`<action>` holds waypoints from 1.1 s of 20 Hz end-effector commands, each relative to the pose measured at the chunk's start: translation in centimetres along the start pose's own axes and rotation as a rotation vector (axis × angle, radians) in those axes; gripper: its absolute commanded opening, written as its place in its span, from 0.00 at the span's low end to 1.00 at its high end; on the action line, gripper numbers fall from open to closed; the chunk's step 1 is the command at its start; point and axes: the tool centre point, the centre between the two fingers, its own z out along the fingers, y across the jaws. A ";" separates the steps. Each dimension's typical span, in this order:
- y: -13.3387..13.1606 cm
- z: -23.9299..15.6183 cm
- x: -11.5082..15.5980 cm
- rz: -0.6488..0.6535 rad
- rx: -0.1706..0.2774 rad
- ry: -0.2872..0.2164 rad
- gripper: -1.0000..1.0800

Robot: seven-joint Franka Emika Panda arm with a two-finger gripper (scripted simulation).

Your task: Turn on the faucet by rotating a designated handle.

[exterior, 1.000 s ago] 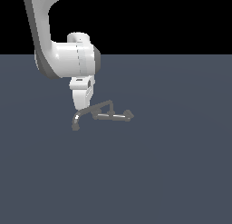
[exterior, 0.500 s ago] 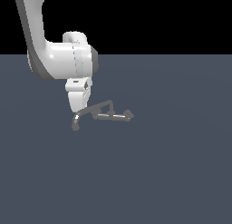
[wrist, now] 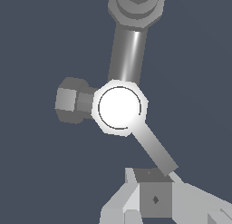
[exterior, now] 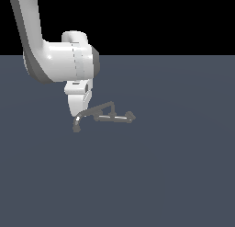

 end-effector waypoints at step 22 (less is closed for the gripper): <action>1.6 0.0 4.2 -0.024 -0.015 -0.006 0.00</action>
